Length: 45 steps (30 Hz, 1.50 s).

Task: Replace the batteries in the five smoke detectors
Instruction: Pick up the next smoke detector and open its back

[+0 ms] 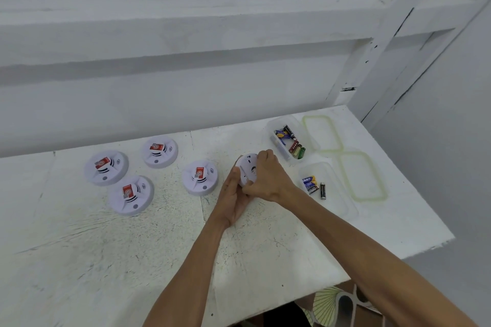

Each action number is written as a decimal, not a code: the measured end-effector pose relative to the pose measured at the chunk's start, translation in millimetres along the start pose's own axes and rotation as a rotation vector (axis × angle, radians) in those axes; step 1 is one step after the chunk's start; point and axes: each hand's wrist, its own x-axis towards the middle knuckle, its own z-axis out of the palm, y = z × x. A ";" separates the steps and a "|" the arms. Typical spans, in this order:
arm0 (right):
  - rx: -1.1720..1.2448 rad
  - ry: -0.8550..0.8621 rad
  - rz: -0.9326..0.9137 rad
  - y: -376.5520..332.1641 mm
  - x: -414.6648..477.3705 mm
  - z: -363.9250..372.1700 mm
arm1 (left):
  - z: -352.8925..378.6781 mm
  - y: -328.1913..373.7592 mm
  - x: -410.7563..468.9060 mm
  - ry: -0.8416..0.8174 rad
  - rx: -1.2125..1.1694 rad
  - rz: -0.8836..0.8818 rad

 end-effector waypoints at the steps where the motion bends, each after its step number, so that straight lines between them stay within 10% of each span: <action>1: 0.001 -0.002 -0.008 1.8 0.6 -0.1 | -0.5 -0.4 0.7 0.000 -0.002 -0.002; 45: 0.044 0.093 -0.047 3.9 -3.1 -17.6 | -0.2 1.5 3.0 0.100 0.123 -0.086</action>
